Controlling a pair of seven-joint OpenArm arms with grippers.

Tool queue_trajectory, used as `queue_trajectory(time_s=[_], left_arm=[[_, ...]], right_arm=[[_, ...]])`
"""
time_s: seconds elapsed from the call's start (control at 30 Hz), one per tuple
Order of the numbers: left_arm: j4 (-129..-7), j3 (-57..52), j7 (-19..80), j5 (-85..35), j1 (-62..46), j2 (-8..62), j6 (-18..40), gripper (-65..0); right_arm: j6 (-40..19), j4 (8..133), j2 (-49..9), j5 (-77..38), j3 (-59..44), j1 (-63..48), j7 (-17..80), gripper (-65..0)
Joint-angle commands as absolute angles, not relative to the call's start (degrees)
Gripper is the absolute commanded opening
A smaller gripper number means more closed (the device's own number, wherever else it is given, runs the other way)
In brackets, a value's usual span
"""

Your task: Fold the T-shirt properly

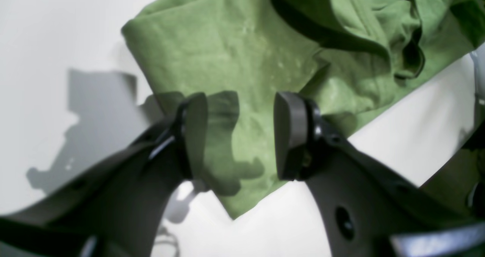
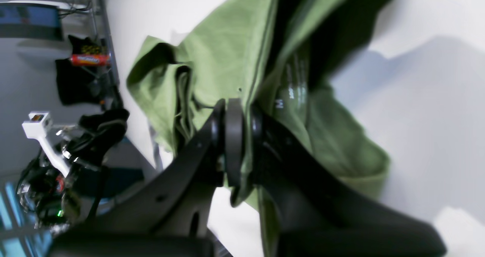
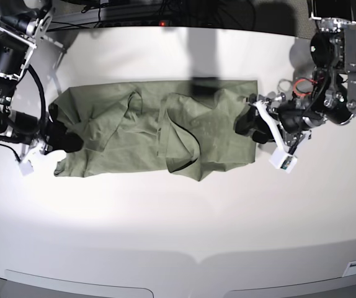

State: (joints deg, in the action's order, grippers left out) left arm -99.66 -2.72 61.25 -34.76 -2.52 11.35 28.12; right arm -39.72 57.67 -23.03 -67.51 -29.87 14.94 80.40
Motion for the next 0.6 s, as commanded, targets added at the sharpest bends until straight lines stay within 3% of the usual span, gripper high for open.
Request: queue_trajectory(time_s=[0.0, 0.17, 0.57], left_arm=[[-100.6, -2.9, 59.9, -34.8, -1.8, 11.4, 28.5, -36.8], [-100.6, -2.9, 59.5, -29.7, -1.8, 11.3, 28.5, -36.8], [-100.7, -3.4, 58.6, -27.4, -1.4, 17.9, 28.2, -36.8]], right_arm=[[-40.0, 58.4, -23.4, -71.3, -30.0, 17.1, 80.0, -65.0], [-40.0, 58.4, -19.8, -80.0, -28.4, 20.9, 80.0, -65.0], [-40.0, 58.5, -11.7, -81.8, -9.5, 25.3, 80.0, -65.0]])
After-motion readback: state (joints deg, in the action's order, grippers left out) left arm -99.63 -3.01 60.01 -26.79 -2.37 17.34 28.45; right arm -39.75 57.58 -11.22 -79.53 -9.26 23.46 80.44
